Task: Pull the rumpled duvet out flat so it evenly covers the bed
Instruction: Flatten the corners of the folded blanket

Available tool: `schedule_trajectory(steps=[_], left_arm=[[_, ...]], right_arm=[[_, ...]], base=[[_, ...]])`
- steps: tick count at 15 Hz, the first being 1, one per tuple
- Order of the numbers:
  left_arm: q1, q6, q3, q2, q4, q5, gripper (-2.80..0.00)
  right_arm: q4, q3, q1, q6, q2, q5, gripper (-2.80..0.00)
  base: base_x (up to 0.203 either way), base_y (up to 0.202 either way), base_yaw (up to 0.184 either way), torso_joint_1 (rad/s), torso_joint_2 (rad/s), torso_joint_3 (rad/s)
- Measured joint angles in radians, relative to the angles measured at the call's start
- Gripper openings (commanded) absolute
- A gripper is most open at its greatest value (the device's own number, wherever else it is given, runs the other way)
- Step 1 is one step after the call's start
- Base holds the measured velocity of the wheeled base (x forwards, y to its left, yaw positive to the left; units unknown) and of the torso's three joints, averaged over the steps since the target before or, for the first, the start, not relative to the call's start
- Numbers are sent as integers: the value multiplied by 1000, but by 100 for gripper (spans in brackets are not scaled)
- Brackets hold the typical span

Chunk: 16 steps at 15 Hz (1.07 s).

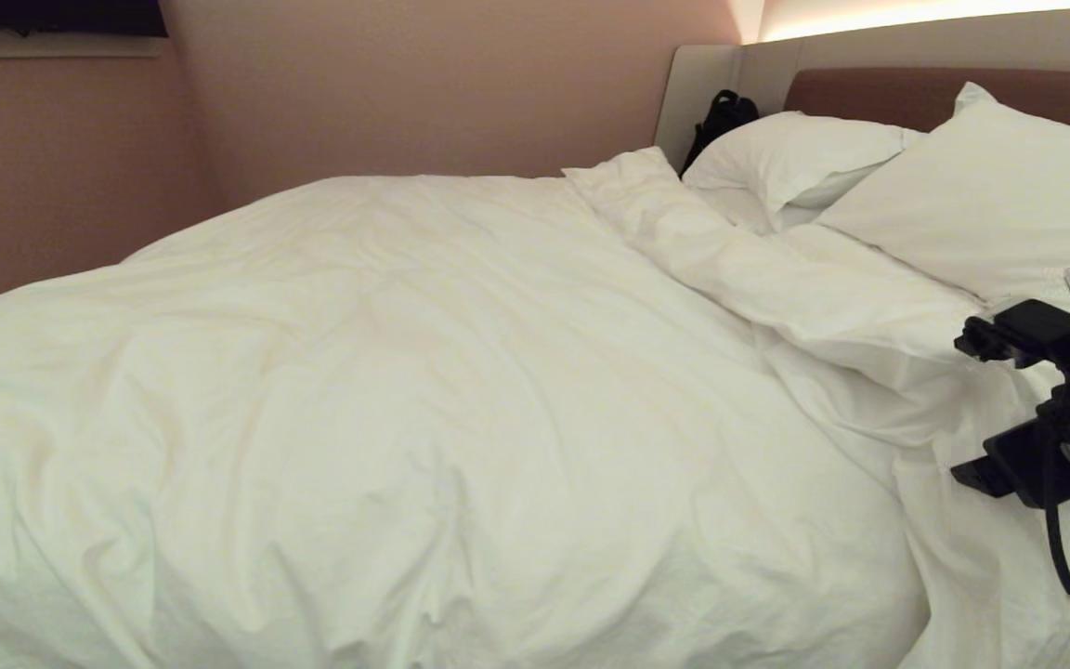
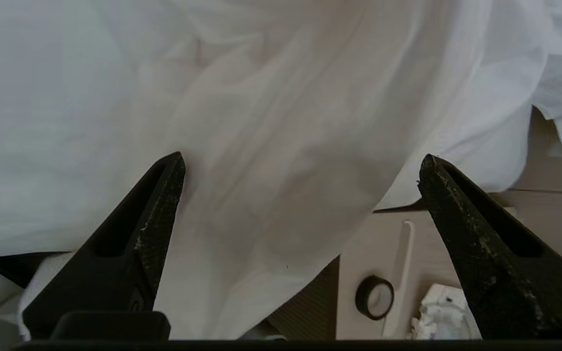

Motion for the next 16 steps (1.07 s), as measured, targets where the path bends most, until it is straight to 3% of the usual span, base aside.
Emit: schedule_trajectory(steps=[4,10,16], left_arm=[[0,0,0,0,0,0,-280],[0,0,0,0,0,0,-280],[0,0,0,0,0,0,-280]], right_arm=[[-1,18,14,-6,19,-48,0],[-10,27,23,-5,50,-51,0],[-113,30,23,1,127,-57,0]], base=[[0,0,0,0,0,0],[0,0,0,0,0,0],[0,0,0,0,0,0]])
